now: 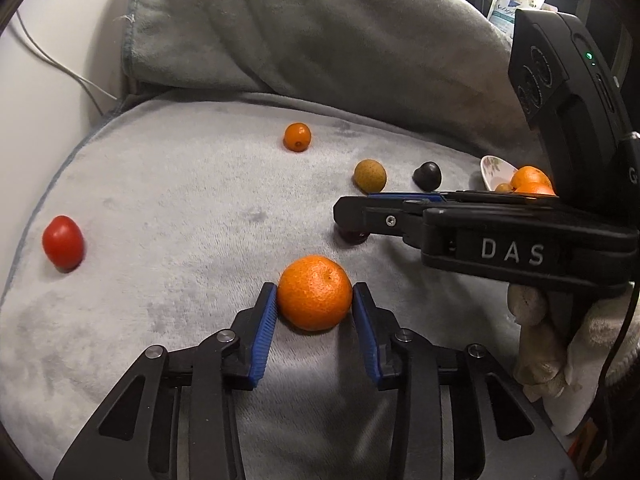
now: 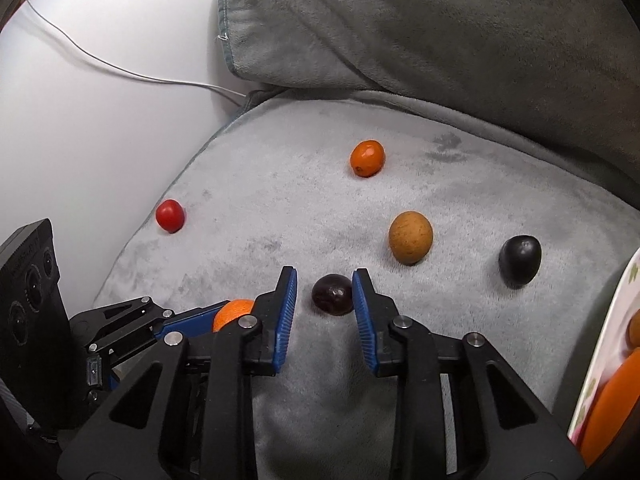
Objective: Organize fruits
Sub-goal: 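Grasp a dark purple fruit with the right gripper while the left grasps the mandarin, then carry the dark fruit in the right gripper while the left carries the mandarin over the plate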
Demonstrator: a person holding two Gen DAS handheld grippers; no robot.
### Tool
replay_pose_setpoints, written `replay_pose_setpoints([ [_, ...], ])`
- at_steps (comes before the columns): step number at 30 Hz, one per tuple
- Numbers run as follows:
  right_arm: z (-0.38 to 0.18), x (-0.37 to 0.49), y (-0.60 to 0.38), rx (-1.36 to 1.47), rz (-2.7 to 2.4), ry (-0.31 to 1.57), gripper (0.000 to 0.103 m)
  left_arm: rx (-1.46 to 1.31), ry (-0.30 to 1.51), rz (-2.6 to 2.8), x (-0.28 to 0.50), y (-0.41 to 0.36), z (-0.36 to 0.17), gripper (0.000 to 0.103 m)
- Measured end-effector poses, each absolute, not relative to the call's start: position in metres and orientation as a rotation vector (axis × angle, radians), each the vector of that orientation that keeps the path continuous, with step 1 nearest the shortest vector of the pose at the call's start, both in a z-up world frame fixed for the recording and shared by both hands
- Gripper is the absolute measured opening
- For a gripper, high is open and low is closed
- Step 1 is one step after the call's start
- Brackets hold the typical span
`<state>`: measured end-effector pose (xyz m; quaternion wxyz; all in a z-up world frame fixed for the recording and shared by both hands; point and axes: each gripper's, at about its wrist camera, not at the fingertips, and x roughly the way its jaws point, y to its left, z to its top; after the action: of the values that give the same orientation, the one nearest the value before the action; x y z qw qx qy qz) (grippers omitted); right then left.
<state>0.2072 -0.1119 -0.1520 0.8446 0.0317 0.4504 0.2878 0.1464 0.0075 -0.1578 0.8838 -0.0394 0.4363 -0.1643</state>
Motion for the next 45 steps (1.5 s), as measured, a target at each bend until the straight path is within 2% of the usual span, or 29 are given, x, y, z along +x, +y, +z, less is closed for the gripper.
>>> replay_pose_setpoints([
  [15,-0.158,0.205,-0.109,0.007,0.580,0.952,0.025,-0.096,0.904,-0.336,0.147,0.010,-0.157,0.035],
  [25,-0.135,0.187,-0.126,0.043,0.582,0.893,0.025,-0.126,0.877,-0.331,0.134,0.015,-0.146,0.035],
  [45,-0.095,0.124,-0.218,0.109,0.506,0.739,0.025,-0.112,0.813,-0.417,0.107,-0.030,-0.119,0.035],
])
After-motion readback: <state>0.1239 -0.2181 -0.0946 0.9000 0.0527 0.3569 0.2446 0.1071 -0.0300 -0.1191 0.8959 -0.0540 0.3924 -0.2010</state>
